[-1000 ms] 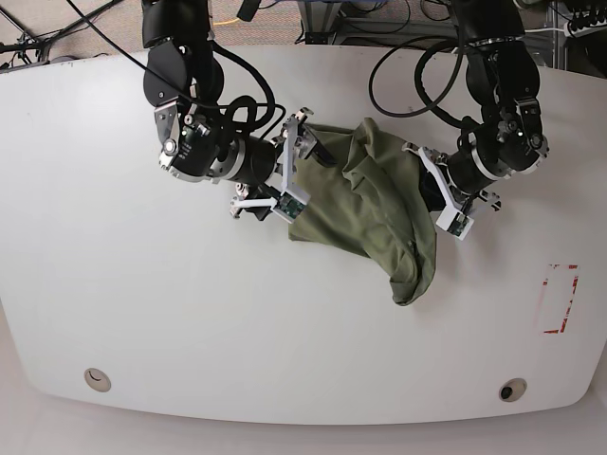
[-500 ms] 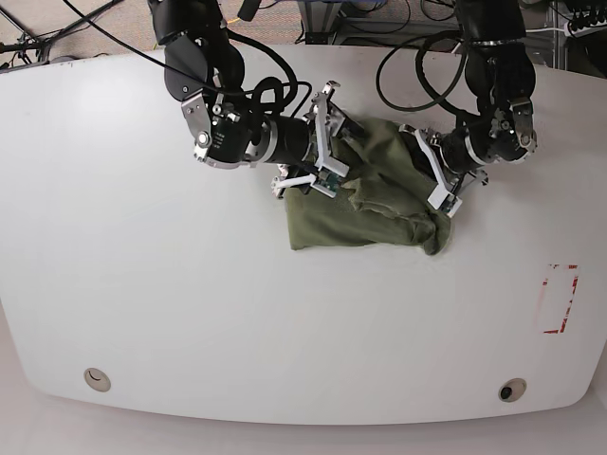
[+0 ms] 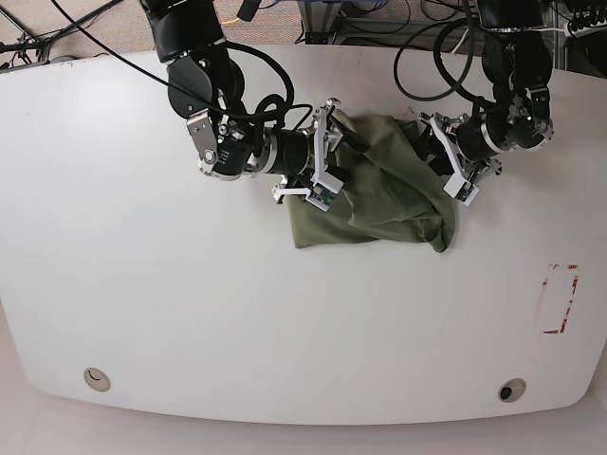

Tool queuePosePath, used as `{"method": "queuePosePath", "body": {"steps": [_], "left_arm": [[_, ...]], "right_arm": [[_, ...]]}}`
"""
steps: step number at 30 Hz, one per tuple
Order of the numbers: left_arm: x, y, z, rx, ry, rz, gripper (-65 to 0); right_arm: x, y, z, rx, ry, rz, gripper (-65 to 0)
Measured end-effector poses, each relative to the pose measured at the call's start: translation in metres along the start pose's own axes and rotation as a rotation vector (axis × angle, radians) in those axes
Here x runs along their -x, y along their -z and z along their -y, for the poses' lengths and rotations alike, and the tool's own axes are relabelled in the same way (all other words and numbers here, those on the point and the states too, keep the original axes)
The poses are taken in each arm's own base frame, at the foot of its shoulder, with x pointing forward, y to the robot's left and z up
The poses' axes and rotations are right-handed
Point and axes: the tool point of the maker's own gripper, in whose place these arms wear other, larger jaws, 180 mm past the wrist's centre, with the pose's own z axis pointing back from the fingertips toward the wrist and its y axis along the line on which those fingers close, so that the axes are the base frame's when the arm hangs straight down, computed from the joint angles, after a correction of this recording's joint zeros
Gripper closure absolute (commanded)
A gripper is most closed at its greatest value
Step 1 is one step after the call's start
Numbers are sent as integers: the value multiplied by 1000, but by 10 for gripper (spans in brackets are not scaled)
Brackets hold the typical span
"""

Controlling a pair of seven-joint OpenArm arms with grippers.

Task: Fold the T-shirt properly
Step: 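Lower the shirt bundle and open the left gripper, then pinch the bundle edges with both grippers and flatten it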

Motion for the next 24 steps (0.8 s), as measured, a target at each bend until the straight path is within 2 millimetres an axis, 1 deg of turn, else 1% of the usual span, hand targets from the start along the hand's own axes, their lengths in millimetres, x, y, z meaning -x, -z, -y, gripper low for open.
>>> {"method": "queuePosePath", "body": {"steps": [3,6,7,8,10,11,13,15,17,18,20,21,22,24], "left_arm": [[3,-11,4,-13,41,-12,-246],[-3,-20,4,-25,80,3,-246],[-5,-22,5,-28,89,6,-244],[-4,-23,6,-27,89,5,-244],[2,-25,11,-23,87,0,-244],[1,-28,12,-20,79,11,-244],[0,-36,13,-13,43,47,-244],[0,-44,5,-32,18,64,-244],[2,-54,-4,-55,-12,84,-244],[4,-62,-14,-84,-24,94,-244],[13,-76,-30,-142,-52,88,-244],[18,-81,-36,-167,-63,75,-244],[20,-85,-42,-187,-67,69,-244],[22,-94,-50,-219,-83,81,-244]], "right_arm": [[-1,-7,1,10,-21,-6,-328],[-12,-11,4,23,-44,25,-328],[-13,-11,4,24,-45,25,-328],[-12,-9,6,21,-38,22,-328],[-4,-2,10,12,-10,0,-328],[1,-1,11,15,-2,-14,-328],[4,-4,17,31,13,-15,-331],[1,-13,32,71,38,6,-333],[-9,-19,44,103,42,29,-333],[-14,-20,47,111,39,42,-333],[-26,-16,49,97,55,80,-333],[-27,-12,49,87,65,73,-333],[-23,-8,48,79,68,42,-333],[-24,-3,47,77,69,17,-335]]}}
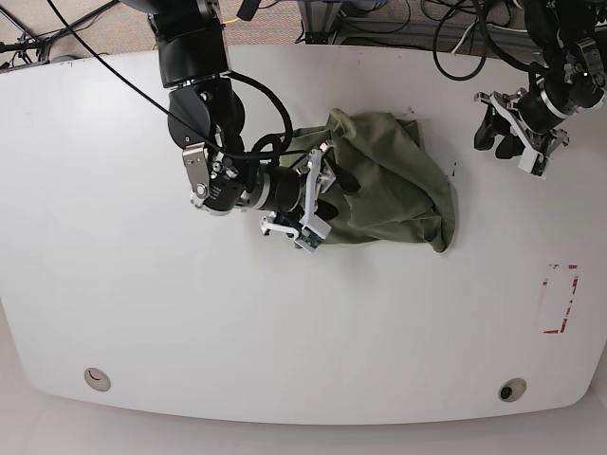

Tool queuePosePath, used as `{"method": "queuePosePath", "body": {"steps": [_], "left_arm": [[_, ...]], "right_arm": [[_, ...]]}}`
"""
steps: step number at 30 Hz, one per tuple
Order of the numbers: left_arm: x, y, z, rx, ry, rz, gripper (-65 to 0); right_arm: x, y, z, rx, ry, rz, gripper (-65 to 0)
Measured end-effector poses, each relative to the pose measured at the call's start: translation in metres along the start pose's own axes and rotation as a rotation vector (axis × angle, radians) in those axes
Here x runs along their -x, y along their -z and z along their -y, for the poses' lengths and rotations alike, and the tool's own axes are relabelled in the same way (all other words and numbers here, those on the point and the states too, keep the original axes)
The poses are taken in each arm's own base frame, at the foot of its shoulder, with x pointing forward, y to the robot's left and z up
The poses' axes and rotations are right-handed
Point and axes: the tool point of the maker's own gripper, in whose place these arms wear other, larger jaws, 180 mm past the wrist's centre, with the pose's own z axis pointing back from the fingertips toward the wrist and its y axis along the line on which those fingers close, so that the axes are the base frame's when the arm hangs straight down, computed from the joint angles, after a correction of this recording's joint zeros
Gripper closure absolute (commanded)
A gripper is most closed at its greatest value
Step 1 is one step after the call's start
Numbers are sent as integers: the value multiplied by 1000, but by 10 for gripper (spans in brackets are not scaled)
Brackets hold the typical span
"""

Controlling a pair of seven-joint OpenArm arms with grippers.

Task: Fold the T-shirt properly
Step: 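Pinch the bundle edges with both grippers and flatten it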

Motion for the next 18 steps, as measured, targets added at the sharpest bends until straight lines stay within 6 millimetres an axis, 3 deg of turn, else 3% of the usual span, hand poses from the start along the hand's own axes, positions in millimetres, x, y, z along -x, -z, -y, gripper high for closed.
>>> {"method": "queuePosePath", "body": {"steps": [4,9,14,18], "left_arm": [[6,-16,-22,-73,-38,8,-244],[4,-30,-40,-134,-65,35,-244],[7,-46,-60,-209,-87,41,-244],[4,-61,-76,-267,-111,75,-244]], "right_arm": [[-16,10,-11,-39,20,45,-335],[-19,29,-19,-74,55,29,-335],[-20,50,-72,-197,-23,-7,-335],[0,62,-118,-299,-67,-60,-335]]}}
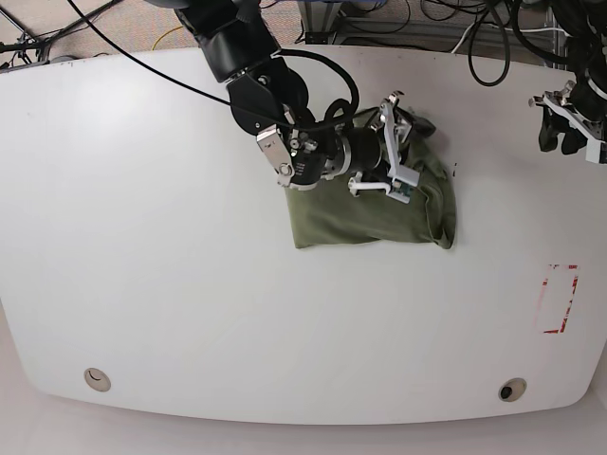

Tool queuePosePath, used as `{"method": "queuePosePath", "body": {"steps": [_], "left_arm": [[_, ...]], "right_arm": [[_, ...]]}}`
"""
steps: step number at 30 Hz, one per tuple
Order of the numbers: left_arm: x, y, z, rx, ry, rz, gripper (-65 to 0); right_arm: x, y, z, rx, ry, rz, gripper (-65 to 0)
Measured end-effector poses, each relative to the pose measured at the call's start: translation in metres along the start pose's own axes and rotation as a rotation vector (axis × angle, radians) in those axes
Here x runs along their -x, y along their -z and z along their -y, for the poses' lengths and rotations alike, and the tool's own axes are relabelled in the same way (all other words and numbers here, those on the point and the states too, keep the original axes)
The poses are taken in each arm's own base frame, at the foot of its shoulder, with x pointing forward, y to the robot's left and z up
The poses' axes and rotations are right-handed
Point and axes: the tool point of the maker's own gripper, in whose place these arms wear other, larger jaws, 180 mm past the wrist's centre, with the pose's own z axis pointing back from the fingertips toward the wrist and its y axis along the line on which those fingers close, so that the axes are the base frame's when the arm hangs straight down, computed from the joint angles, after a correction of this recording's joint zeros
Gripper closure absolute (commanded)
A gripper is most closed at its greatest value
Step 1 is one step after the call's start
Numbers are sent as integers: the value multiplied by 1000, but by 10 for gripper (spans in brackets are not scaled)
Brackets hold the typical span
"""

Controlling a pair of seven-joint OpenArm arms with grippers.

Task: Fold the T-shirt properly
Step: 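Pinch the bundle edges with both grippers and flatten it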

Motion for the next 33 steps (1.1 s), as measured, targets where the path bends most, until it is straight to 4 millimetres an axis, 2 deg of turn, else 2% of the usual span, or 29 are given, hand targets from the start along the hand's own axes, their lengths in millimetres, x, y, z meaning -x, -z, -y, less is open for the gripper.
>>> {"method": "queuePosePath", "body": {"steps": [3,7,9,11,14,16,19,22,24,26,28,30,33], "left_arm": [[-3,0,-5,-16,7,-3,-244],[-23,-2,-13,-22,48,43,-244],[-22,-2,-12,-21,53,37,-244],[-16,3,1,9,86,-7,-244],[-28,8,20,58,121,22,-244],[-31,15,40,113,149,29,-244],[-20,29,76,224,187,-16,-244],[-15,37,105,305,219,-36,-244],[-16,45,133,381,254,-41,-244],[-20,49,161,456,260,-20,-243],[-21,50,176,497,262,-6,-242],[-13,51,188,527,282,-31,-197],[-5,53,208,576,291,-59,-71]], "right_arm": [[17,12,-21,-50,-30,-63,-330],[19,24,-52,-116,-94,-88,-330],[18,21,-59,-118,-123,-87,-330],[11,11,-59,-103,-158,-61,-328],[-12,-16,-45,-39,-207,14,-327],[-19,-31,-24,22,-186,51,-327],[-15,-58,21,151,-111,69,-282],[-5,-81,47,223,-63,77,-184],[2,-99,68,283,-35,71,-122],[4,-115,92,347,-19,57,-101],[-3,-125,104,375,-23,73,-101],[-4,-131,115,389,-18,72,-97],[4,-135,134,411,3,24,-95]]}}
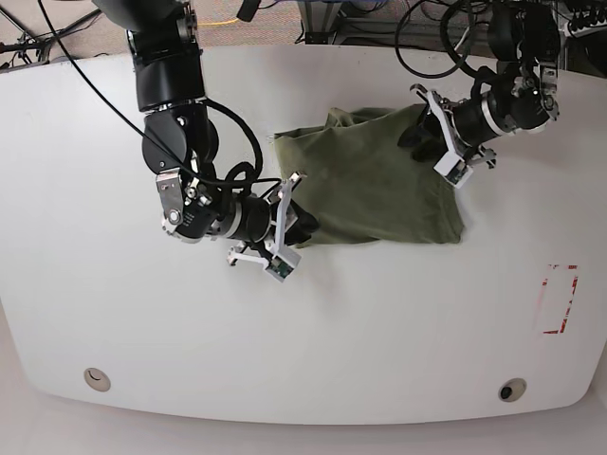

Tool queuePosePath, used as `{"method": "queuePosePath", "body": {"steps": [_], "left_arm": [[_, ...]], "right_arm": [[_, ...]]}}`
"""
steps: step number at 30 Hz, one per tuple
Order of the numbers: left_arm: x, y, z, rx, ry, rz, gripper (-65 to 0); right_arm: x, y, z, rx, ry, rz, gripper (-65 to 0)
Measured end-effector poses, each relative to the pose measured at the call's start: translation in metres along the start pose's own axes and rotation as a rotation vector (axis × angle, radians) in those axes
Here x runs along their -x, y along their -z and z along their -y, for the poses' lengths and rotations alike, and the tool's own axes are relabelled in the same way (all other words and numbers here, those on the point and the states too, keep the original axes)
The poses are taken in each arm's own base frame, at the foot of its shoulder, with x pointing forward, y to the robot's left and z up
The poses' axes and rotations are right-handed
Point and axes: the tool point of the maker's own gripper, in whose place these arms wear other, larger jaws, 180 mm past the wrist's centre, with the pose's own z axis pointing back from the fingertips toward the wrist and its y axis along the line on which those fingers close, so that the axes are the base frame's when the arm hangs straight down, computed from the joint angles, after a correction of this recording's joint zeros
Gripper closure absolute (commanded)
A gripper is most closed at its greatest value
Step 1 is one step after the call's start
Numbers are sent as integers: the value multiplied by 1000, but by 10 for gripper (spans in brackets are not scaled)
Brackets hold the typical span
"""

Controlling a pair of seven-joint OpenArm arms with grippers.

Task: Fold the T-shirt properly
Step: 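Pinch the bundle edges with both grippers and flatten it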

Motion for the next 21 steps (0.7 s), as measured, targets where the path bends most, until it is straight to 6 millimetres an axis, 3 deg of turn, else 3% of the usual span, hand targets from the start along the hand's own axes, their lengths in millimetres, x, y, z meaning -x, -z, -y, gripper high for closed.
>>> {"method": "queuePosePath", "body": {"steps": [3,5,8,11,16,21], "left_arm": [[-7,9,10,24,-33,40,-65],[2,17,9,2,-30,-1,-64],[14,26,15,-21,-22,-57,-64],[17,31,17,-38,-16,-76,-65],[20,38,20,-33,-18,-92,-67],[31,44,18,-14,-15,-129,-68]], "right_arm": [[-8,2,5,-4,16,45,-95],[-7,10,9,-16,40,53,-95],[5,18,23,27,46,9,-95],[5,24,27,29,55,46,-95],[25,33,46,70,77,6,-95],[33,39,52,82,96,32,-95]]}}
